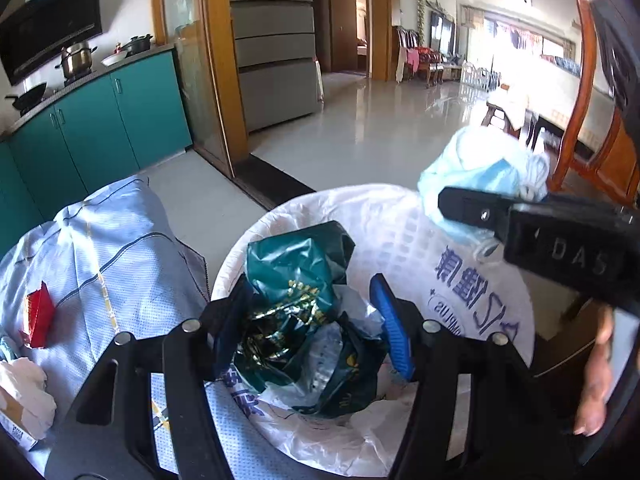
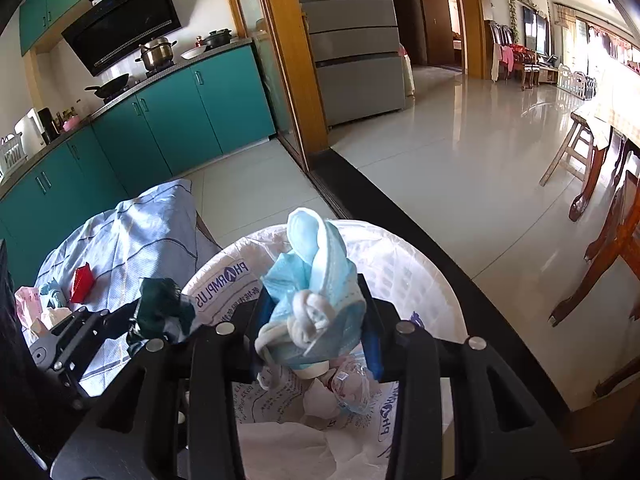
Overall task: Collect trash
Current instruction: 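Carry the green bag and mask over the bin and open both grippers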
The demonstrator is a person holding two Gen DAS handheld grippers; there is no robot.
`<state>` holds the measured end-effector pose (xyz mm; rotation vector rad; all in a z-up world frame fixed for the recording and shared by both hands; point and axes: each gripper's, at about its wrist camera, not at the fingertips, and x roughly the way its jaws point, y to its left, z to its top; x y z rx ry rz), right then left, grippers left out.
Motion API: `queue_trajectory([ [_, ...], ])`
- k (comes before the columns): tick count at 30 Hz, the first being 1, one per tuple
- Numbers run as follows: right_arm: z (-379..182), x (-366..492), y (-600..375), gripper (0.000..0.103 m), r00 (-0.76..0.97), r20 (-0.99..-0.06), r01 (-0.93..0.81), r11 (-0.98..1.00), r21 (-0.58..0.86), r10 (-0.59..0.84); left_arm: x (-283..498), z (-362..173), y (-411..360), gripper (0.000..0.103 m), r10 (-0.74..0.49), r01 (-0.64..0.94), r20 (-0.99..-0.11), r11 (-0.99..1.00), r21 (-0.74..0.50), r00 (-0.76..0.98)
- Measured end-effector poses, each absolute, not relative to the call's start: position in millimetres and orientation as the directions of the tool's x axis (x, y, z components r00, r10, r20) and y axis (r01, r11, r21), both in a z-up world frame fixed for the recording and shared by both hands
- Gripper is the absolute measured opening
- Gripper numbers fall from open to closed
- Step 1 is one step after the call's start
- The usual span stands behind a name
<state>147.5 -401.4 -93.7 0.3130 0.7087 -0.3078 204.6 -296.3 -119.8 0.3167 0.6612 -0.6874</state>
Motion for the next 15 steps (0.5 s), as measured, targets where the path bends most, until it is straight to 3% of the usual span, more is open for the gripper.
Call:
queue_trajectory([
  [15, -94.4, 145.8, -403.7, 0.039, 0.709, -0.684, 0.381, 0.910, 0.165, -0.172, 207.1, -121.1, -295.2, 0.064, -0.482, 0.677, -0.673, 0.735, 0.037, 0.560],
])
